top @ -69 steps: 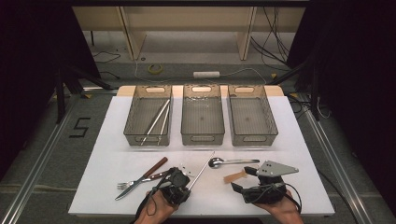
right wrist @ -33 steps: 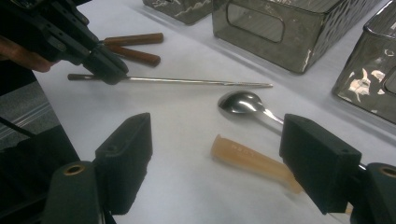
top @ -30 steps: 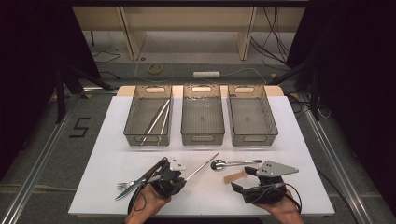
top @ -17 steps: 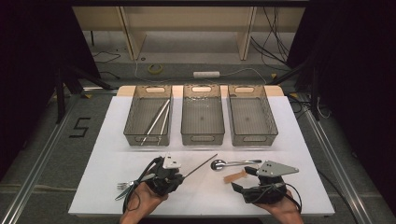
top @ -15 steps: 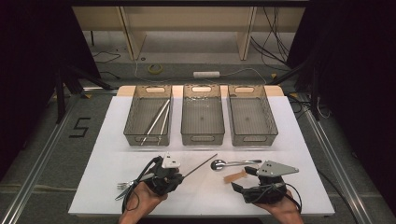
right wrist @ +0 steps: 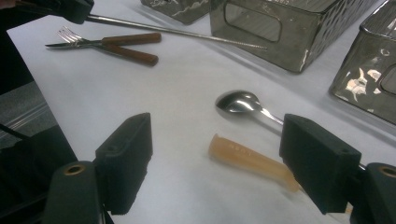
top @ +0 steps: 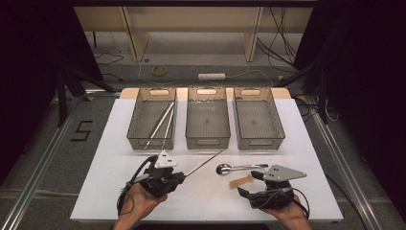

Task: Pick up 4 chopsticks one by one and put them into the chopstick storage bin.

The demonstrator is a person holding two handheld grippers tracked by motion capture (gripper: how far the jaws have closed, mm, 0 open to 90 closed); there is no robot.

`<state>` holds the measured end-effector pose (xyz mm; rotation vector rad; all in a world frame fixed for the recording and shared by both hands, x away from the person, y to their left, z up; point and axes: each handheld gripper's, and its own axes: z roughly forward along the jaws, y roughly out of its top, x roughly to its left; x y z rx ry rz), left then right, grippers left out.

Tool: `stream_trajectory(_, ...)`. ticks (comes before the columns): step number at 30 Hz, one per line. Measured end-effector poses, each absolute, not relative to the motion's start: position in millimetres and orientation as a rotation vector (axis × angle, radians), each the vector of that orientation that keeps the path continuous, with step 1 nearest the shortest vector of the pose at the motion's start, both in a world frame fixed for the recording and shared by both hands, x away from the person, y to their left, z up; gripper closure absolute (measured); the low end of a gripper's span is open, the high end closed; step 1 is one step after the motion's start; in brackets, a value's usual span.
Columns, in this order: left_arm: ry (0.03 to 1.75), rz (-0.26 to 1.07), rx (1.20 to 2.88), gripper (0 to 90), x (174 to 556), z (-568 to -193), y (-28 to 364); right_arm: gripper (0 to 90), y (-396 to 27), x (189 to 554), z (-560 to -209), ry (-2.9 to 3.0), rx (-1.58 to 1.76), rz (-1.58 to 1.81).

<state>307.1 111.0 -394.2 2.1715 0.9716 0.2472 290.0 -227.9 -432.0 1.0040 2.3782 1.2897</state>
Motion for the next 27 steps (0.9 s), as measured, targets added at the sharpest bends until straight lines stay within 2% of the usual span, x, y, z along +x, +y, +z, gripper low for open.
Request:
stream_trajectory(13,1.012,0.334,2.041,84.5,330,-358,141,26.6,-229,291,-433,2.374,1.019,1.290)
stream_trajectory(20,1.100,0.407,1.990,84.4,365,-351,162,26.6,-229,292,-433,2.375,1.018,1.294)
stream_trajectory(27,1.204,0.457,1.956,84.4,404,-360,179,26.5,-230,292,-433,2.372,1.025,1.301)
